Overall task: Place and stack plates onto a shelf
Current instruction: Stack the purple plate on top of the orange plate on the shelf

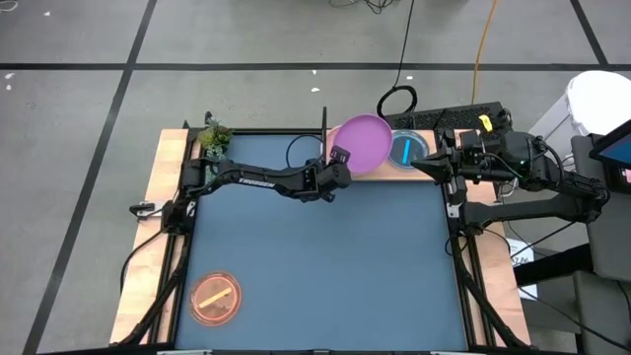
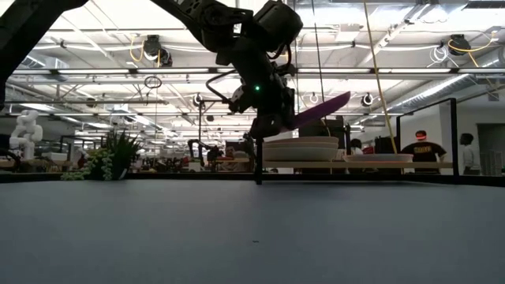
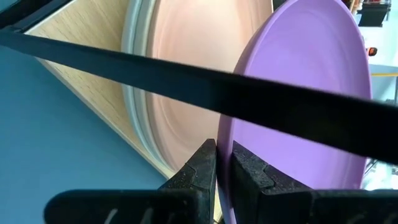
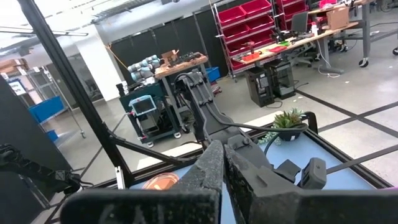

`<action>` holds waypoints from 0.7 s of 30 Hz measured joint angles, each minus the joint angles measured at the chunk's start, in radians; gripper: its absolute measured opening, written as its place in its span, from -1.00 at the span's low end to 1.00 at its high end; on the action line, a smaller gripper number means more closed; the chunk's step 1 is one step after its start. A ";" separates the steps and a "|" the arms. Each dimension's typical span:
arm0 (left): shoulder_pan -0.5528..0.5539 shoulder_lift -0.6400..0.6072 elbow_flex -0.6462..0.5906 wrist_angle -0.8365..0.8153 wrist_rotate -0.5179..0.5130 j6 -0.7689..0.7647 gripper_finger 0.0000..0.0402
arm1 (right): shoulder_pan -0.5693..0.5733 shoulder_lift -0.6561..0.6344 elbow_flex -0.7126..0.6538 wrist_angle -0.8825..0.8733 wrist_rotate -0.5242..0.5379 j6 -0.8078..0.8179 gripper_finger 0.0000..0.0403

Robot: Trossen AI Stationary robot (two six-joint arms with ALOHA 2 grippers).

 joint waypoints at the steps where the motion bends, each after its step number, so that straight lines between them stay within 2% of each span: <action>1: 0.000 0.000 0.000 0.000 0.000 0.006 -0.83 | 0.000 0.000 0.000 0.000 0.000 0.000 -1.00; 10: 0.000 0.000 -0.001 -0.012 0.014 0.041 -0.82 | 0.000 0.000 0.000 0.000 -0.022 -0.003 -1.00; 21: 0.013 0.000 -0.001 -0.034 0.027 -0.002 -0.43 | 0.000 0.000 0.000 0.000 -0.023 0.004 -1.00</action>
